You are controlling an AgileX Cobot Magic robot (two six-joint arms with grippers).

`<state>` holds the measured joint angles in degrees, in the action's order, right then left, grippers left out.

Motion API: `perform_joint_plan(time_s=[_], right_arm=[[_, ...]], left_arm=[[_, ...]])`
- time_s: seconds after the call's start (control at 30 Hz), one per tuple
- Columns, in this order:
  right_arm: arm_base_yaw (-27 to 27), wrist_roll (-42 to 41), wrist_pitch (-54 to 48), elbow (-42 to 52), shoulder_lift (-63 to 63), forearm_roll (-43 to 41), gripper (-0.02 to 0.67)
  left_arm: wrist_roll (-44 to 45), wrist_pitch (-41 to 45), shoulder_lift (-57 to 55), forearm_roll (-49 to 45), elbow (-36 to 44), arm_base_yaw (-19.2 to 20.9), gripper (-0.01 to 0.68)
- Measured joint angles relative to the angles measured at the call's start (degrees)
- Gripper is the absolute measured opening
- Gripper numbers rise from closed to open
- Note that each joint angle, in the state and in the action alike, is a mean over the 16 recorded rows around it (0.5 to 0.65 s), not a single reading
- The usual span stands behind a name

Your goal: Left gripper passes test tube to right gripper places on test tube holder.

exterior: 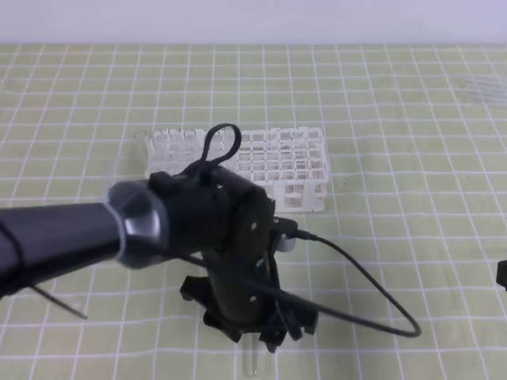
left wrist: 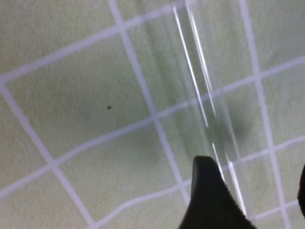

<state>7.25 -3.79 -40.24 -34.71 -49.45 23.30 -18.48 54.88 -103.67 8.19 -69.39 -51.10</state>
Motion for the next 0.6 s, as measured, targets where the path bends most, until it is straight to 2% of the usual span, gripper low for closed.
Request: perform_joint_plan(time_s=[0.37,0.6], right_arm=[[0.1,0.0,0.0,0.0,0.0,0.0,-0.002],[0.1,0.0,0.0,0.0,0.0,0.1,-0.002]], left_arm=[[-0.1,4.2,-5.0,0.2,-3.4,0.0,0.035],[-0.2,3.9,-6.8,0.3,-3.7,0.0,0.035]])
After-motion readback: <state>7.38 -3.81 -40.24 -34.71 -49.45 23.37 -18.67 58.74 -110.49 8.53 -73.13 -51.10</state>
